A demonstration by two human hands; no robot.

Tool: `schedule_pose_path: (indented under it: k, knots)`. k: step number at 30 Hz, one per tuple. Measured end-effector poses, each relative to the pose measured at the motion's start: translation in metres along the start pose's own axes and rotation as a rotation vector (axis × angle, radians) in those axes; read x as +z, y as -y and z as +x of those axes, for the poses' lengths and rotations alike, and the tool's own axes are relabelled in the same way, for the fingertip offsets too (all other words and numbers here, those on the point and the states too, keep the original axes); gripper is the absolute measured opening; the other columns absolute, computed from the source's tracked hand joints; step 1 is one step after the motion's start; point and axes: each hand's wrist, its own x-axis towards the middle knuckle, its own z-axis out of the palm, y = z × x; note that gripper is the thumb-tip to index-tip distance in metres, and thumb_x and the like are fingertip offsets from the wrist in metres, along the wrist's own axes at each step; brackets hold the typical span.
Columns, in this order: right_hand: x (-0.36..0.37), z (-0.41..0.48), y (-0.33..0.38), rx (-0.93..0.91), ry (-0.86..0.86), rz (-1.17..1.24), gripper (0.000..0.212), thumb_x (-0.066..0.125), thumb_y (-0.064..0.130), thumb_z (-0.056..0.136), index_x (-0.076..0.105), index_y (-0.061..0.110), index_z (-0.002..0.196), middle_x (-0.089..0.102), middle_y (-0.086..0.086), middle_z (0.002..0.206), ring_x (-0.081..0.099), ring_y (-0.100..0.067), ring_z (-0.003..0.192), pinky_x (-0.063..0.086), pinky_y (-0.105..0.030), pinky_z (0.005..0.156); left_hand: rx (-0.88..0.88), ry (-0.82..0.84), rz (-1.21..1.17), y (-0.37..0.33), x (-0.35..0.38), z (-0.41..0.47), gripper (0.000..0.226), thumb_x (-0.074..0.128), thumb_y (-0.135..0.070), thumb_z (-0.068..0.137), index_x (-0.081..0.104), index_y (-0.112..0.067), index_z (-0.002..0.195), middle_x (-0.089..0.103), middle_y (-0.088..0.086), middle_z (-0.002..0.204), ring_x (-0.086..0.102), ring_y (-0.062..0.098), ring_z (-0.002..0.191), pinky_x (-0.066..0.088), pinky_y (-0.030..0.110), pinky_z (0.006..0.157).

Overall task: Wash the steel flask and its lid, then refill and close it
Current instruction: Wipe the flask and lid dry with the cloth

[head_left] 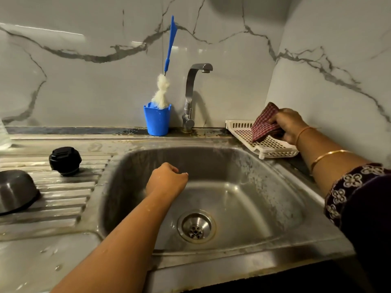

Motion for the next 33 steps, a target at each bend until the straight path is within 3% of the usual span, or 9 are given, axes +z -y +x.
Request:
schedule_pose_path:
  k: [2, 4, 8, 12, 16, 21, 27, 30, 33]
  knots:
    - [-0.007, 0.011, -0.005, 0.068, 0.046, 0.061, 0.028, 0.045, -0.003, 0.087, 0.053, 0.010, 0.111, 0.059, -0.015, 0.108, 0.059, -0.022, 0.082, 0.050, -0.034, 0.063, 0.004, 0.002, 0.000, 0.001, 0.001, 0.001, 0.032, 0.061, -0.034, 0.089, 0.056, -0.017, 0.115, 0.061, 0.002, 0.106, 0.056, 0.015, 0.093, 0.043, 0.028, 0.071]
    - [-0.009, 0.021, -0.015, 0.097, 0.066, -0.064, 0.030, 0.047, 0.004, 0.091, 0.049, 0.005, 0.121, 0.059, -0.016, 0.110, 0.059, -0.024, 0.085, 0.050, -0.037, 0.066, 0.013, 0.001, -0.002, 0.003, 0.001, 0.001, 0.032, 0.062, -0.033, 0.089, 0.056, -0.016, 0.115, 0.060, 0.001, 0.105, 0.055, 0.015, 0.092, 0.043, 0.028, 0.072]
    - [-0.003, 0.030, -0.034, 0.000, -0.058, -0.840, 0.061, 0.044, 0.040, 0.096, 0.026, 0.008, 0.145, 0.028, -0.022, 0.146, 0.032, -0.040, 0.132, 0.031, -0.046, 0.105, 0.028, -0.025, 0.018, 0.005, 0.002, 0.004, 0.036, 0.063, -0.037, 0.087, 0.056, -0.018, 0.117, 0.057, 0.004, 0.116, 0.055, 0.015, 0.095, 0.044, 0.029, 0.075]
    - [0.017, 0.019, -0.038, -0.348, -0.119, -1.254, 0.054, 0.028, 0.049, 0.098, 0.056, 0.011, 0.125, 0.051, -0.016, 0.131, 0.046, -0.034, 0.121, 0.030, -0.047, 0.104, 0.035, -0.035, 0.022, 0.007, 0.002, 0.004, 0.036, 0.063, -0.038, 0.087, 0.057, -0.018, 0.117, 0.058, 0.005, 0.116, 0.056, 0.016, 0.095, 0.048, 0.031, 0.079]
    - [0.026, 0.015, -0.051, -0.282, 0.053, -1.309, 0.066, 0.023, 0.061, 0.095, 0.057, 0.014, 0.127, 0.058, -0.012, 0.128, 0.054, -0.032, 0.115, 0.034, -0.045, 0.103, 0.047, -0.036, 0.013, 0.005, 0.003, 0.003, 0.035, 0.063, -0.035, 0.088, 0.057, -0.016, 0.117, 0.061, 0.003, 0.109, 0.056, 0.014, 0.090, 0.046, 0.029, 0.075]
    - [0.023, 0.013, -0.047, -0.118, 0.144, -1.326, 0.078, 0.017, 0.071, 0.090, 0.040, 0.019, 0.143, 0.045, -0.010, 0.144, 0.039, -0.035, 0.132, 0.005, -0.061, 0.112, 0.040, -0.038, 0.002, 0.005, 0.003, 0.004, 0.030, 0.063, -0.035, 0.088, 0.058, -0.017, 0.113, 0.060, -0.001, 0.100, 0.056, 0.012, 0.087, 0.041, 0.025, 0.068]
    - [0.062, -0.048, -0.036, -0.412, 0.069, -1.107, 0.057, 0.030, 0.056, 0.095, 0.055, 0.014, 0.125, 0.051, -0.016, 0.133, 0.047, -0.035, 0.123, 0.020, -0.057, 0.110, 0.052, -0.062, -0.037, 0.001, 0.001, 0.003, 0.028, 0.064, -0.027, 0.087, 0.058, -0.018, 0.113, 0.060, 0.001, 0.108, 0.057, 0.013, 0.091, 0.043, 0.024, 0.068]
    - [0.095, -0.097, -0.028, -0.483, 0.195, -0.948, 0.043, 0.043, 0.048, 0.094, 0.064, 0.013, 0.107, 0.062, -0.014, 0.116, 0.057, -0.033, 0.105, 0.043, -0.041, 0.095, 0.098, -0.132, -0.106, 0.001, -0.002, 0.004, 0.026, 0.065, -0.011, 0.086, 0.059, -0.020, 0.110, 0.056, 0.003, 0.116, 0.055, 0.012, 0.096, 0.046, 0.024, 0.076]
    - [0.119, -0.149, -0.009, -0.481, 0.289, -0.861, 0.027, 0.049, 0.034, 0.095, 0.064, 0.014, 0.085, 0.063, -0.009, 0.086, 0.057, -0.024, 0.079, 0.040, -0.026, 0.064, 0.260, -0.363, -0.237, -0.007, -0.022, -0.009, 0.015, 0.061, -0.007, 0.088, 0.063, -0.018, 0.098, 0.059, -0.001, 0.105, 0.056, 0.010, 0.095, 0.044, 0.019, 0.081]
